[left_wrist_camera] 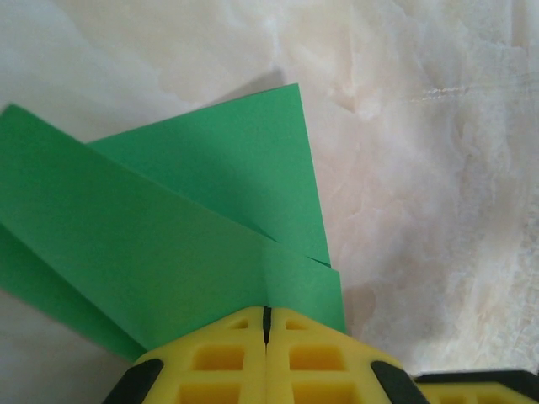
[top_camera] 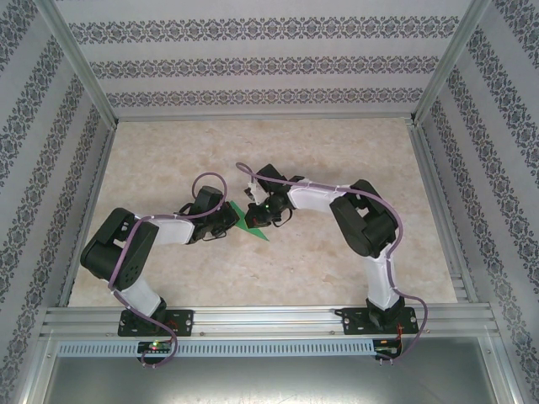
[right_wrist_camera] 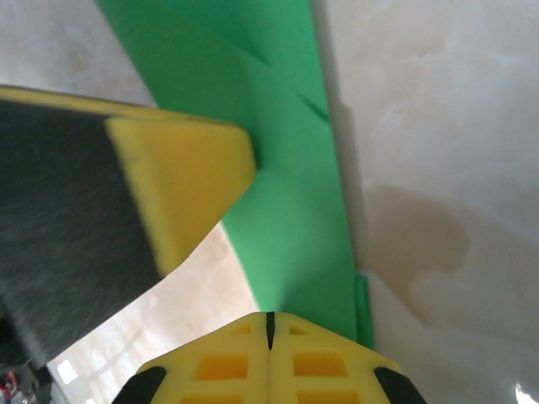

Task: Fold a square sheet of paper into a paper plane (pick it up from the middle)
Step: Fold the wing for the fifth time at the center of the table.

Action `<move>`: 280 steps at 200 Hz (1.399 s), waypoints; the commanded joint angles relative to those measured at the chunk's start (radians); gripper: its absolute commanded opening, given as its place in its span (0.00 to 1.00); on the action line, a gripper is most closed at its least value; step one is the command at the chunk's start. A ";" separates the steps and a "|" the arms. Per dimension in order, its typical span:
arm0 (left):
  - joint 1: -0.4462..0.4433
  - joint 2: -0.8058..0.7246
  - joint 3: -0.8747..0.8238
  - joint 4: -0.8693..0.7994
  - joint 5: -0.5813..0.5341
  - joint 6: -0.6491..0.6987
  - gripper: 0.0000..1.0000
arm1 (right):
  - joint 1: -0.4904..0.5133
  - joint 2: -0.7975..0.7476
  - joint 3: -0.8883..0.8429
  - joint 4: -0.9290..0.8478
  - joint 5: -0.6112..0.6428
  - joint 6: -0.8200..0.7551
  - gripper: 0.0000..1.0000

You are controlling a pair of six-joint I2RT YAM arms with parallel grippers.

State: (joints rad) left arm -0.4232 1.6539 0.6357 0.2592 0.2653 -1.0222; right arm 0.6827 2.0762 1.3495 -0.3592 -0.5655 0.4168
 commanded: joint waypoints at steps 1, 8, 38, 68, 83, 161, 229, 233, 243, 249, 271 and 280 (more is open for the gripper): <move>0.005 0.018 -0.035 -0.051 0.014 0.018 0.06 | -0.010 0.038 0.041 -0.032 0.027 -0.005 0.00; 0.006 0.018 -0.035 -0.051 0.016 0.022 0.06 | -0.011 0.045 0.043 -0.043 0.032 -0.009 0.00; 0.022 -0.014 -0.025 -0.075 0.027 0.068 0.08 | -0.015 0.044 -0.004 -0.050 0.059 -0.010 0.00; 0.082 -0.074 -0.007 -0.154 0.018 0.113 0.13 | -0.017 0.031 -0.058 -0.055 0.088 -0.009 0.00; 0.114 -0.098 -0.008 -0.175 0.019 0.130 0.17 | -0.018 0.025 -0.076 -0.057 0.093 -0.007 0.00; 0.077 -0.212 -0.002 -0.116 0.083 0.162 0.21 | -0.010 -0.027 -0.177 -0.039 0.164 0.188 0.00; -0.072 -0.029 0.055 0.058 0.130 0.131 0.20 | -0.006 -0.073 -0.231 -0.004 0.214 0.332 0.00; -0.074 -0.014 0.059 0.070 0.133 0.124 0.19 | -0.005 -0.073 -0.231 -0.004 0.213 0.332 0.00; -0.078 0.014 0.063 0.102 0.137 0.109 0.19 | -0.005 -0.071 -0.233 -0.006 0.215 0.334 0.00; -0.079 0.027 0.064 0.118 0.136 0.102 0.18 | -0.006 -0.071 -0.233 -0.006 0.216 0.335 0.00; -0.079 0.046 0.054 0.123 0.091 0.088 0.16 | -0.009 -0.066 -0.234 -0.009 0.213 0.335 0.00; -0.078 0.045 0.042 0.119 0.064 0.083 0.15 | -0.009 -0.062 -0.234 -0.010 0.213 0.335 0.00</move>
State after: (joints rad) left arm -0.4908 1.6833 0.6777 0.3153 0.3809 -0.9131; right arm 0.6765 1.9705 1.1622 -0.2520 -0.4755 0.7372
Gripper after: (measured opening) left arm 0.163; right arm 0.037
